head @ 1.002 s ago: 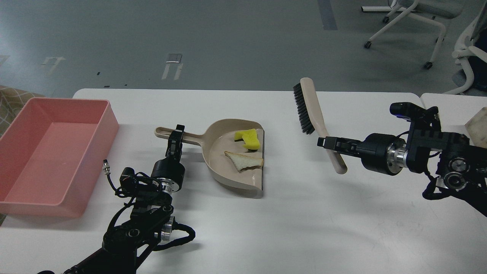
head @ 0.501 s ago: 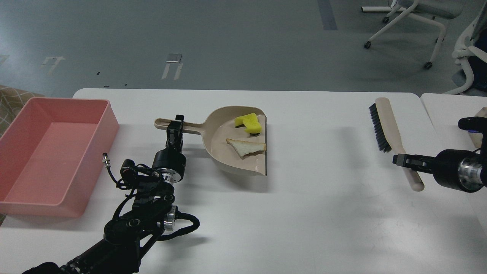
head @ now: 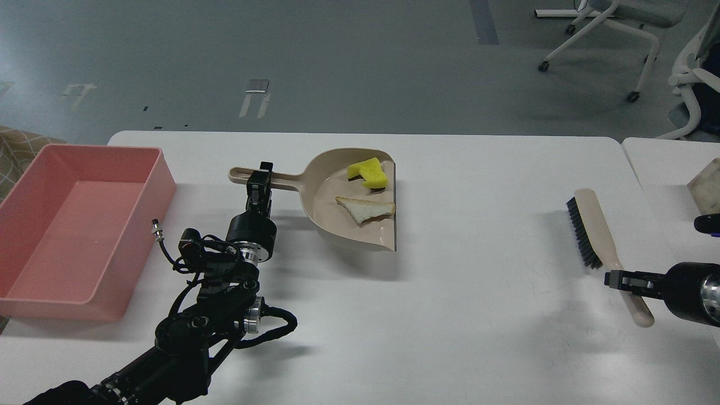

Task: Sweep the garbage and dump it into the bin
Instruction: 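Move the brush away and set it down with the right gripper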

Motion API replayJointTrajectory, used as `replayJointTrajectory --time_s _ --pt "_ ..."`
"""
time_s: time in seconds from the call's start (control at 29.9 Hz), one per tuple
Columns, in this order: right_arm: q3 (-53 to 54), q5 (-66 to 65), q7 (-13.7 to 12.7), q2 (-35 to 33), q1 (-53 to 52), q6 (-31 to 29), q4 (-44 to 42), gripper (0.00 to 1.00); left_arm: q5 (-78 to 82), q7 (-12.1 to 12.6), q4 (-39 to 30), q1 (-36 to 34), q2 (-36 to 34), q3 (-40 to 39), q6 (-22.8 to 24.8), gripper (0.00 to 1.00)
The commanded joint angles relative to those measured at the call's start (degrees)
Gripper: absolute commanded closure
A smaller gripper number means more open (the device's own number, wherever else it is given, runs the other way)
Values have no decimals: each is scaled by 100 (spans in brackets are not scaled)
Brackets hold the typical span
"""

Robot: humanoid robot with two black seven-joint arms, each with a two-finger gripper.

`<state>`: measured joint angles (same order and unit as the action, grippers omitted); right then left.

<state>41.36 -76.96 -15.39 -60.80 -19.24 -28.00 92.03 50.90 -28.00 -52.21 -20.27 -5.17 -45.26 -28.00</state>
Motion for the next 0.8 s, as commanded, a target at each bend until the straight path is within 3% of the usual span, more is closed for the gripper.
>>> replayJointTrajectory --time_s 0.0,0.1,0.37,0.47,0.5,0.53,0.57,0.77 --pt "-5 -21 1 41 17 0 -18 100 -19 0 0 -12 -19 8 0 100" --pt "4 -21 1 50 8 0 -18 94 -36 0 0 -12 -10 17 0 100" --pt "30 -3 1 -2 8 0 -9 63 -36 0 0 -38 7 17 0 100" --pt "65 -3 1 41 8 0 -18 33 -36 0 0 -47 -2 17 0 100" --pt "74 -3 1 50 8 0 -18 18 -36 0 0 -47 -10 17 0 100" --pt "74 -3 1 50 8 0 -18 18 -36 0 0 -47 -10 17 0 100" --pt "91 -3 9 68 8 0 -27 4 -36 0 0 -47 -19 17 0 100" --pt "144 32 18 59 -10 0 -9 2 -36 0 0 -47 -28 -1 0 100"
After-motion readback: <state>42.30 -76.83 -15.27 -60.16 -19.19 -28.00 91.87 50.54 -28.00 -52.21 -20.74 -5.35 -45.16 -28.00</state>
